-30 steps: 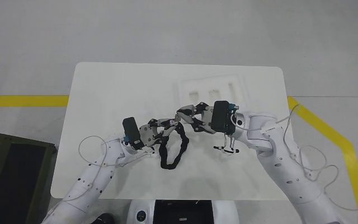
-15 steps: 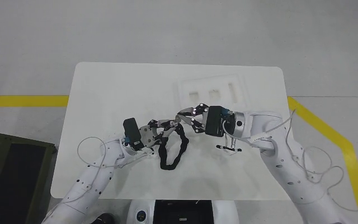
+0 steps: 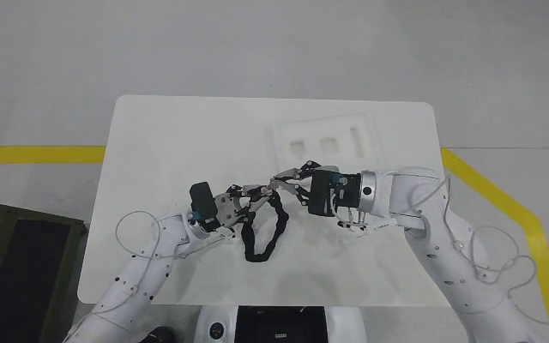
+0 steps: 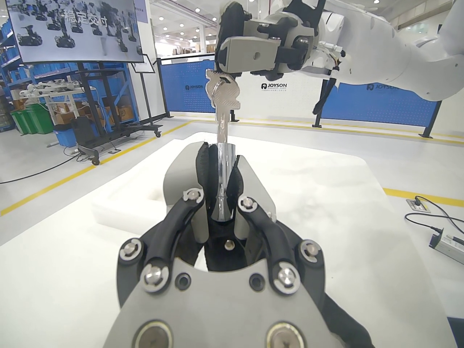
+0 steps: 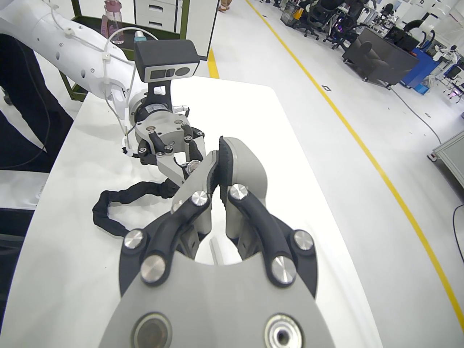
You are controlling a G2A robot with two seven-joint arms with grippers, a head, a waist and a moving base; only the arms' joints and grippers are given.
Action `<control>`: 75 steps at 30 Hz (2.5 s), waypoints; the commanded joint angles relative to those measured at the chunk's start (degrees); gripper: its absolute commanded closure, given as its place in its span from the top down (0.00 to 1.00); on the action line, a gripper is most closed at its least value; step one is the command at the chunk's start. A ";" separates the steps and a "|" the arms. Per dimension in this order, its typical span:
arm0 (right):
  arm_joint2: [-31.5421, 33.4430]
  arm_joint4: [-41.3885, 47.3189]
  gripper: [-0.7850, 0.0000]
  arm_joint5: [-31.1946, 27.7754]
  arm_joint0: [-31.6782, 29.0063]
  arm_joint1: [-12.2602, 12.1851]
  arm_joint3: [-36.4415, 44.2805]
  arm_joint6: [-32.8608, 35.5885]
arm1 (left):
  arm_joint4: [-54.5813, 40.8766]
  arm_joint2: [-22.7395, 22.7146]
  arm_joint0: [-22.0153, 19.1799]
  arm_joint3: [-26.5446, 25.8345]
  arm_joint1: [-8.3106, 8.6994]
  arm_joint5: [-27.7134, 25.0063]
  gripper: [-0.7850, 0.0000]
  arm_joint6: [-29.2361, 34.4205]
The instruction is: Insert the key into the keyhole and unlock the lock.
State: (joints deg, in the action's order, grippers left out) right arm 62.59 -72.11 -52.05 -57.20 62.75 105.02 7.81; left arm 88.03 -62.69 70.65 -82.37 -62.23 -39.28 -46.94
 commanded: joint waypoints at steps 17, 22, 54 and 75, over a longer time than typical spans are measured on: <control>-1.61 0.61 0.00 -0.27 0.50 -0.02 0.68 2.59 | 0.45 -0.84 0.91 -1.22 0.34 0.12 0.00 -0.11; -1.18 0.91 0.00 -0.12 0.91 -0.10 0.91 3.02 | 0.37 -0.84 0.77 -0.98 0.35 0.09 0.00 0.11; -8.21 -27.60 0.39 -5.95 14.23 -6.38 -0.03 -18.51 | -2.64 -2.45 -1.67 -2.91 1.35 -10.14 0.00 8.16; -14.49 -40.50 0.35 -5.50 19.60 -8.36 -1.54 -29.87 | -5.22 -0.77 -2.82 -2.66 1.04 -11.08 0.00 11.10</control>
State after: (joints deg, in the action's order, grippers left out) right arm 48.18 -112.60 -57.63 -37.70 54.37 103.65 -21.95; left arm 82.84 -63.54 67.89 -85.05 -61.17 -50.37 -35.87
